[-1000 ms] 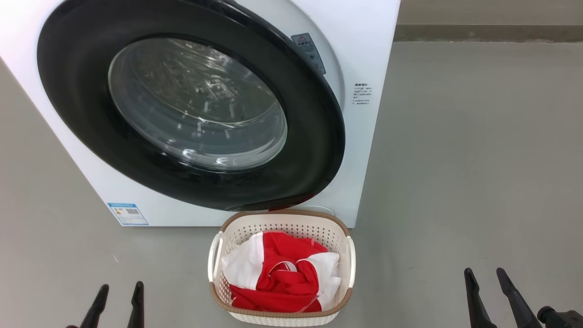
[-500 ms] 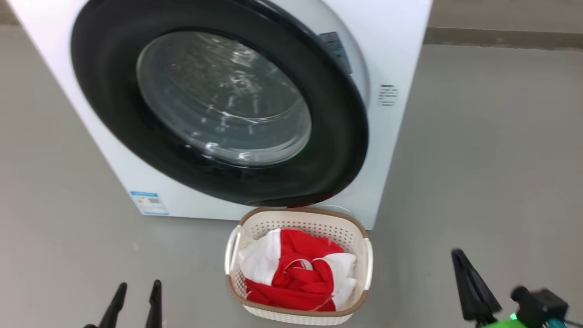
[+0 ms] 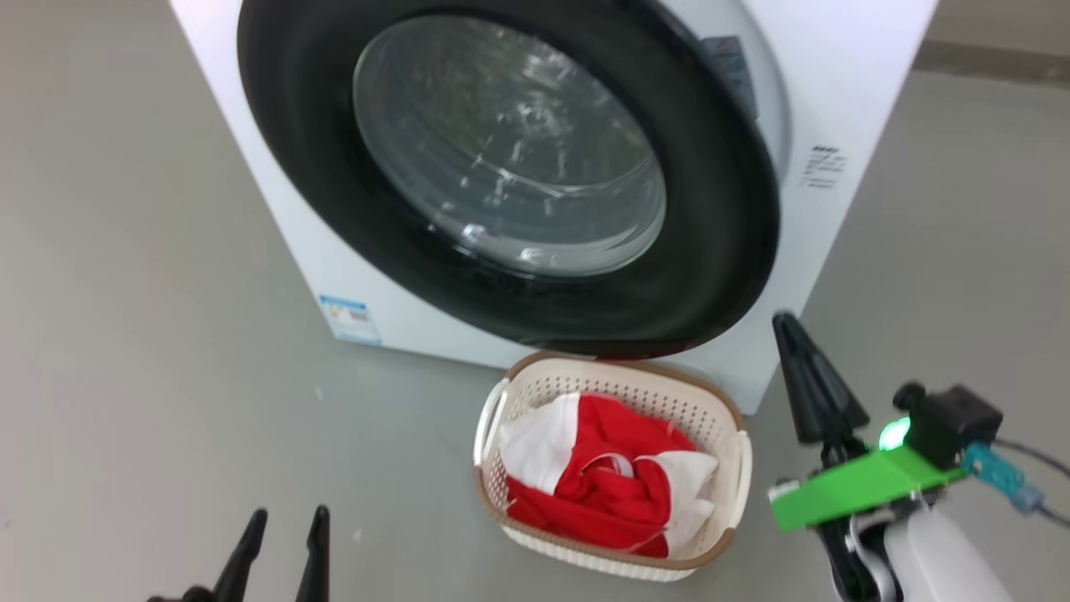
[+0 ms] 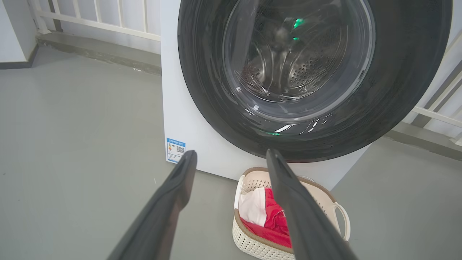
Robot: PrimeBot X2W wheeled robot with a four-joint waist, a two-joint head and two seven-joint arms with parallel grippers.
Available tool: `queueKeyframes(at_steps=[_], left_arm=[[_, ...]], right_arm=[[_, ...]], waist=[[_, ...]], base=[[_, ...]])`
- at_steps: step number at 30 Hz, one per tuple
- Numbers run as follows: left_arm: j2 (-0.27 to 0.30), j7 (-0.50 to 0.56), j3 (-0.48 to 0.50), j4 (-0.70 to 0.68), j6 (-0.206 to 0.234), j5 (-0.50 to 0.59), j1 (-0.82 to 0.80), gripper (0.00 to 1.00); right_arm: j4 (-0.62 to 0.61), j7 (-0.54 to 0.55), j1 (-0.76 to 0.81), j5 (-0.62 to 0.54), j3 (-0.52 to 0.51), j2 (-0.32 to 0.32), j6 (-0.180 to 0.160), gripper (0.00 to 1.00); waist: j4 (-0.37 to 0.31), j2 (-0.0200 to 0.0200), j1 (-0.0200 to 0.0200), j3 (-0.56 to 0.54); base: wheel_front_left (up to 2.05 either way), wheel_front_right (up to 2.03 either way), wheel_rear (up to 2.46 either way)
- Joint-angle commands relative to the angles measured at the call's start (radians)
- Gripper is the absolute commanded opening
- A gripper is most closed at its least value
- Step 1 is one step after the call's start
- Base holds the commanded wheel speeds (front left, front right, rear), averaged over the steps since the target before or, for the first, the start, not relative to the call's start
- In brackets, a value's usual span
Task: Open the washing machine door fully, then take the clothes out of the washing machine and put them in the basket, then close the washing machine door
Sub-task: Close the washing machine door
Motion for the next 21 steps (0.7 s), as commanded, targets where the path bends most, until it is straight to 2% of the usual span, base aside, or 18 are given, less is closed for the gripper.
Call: queueKeyframes(at_steps=[1, 21], left_arm=[[0.006, -0.008, 0.023, -0.028, -0.005, -0.008, -0.058, 1.0], [-0.01, -0.008, -0.044, -0.025, -0.005, -0.056, -0.201, 1.0]], right_arm=[[-0.006, -0.006, -0.068, -0.001, 0.022, -0.007, 0.006, 0.0], [0.123, -0.006, -0.347, -0.051, -0.087, -0.007, 0.006, 0.0]], waist=[[0.037, 0.0, 0.0, 0.044], [0.095, 0.0, 0.0, 0.226]], base=[[0.0, 0.0, 0.0], [0.0, 0.0, 0.0]])
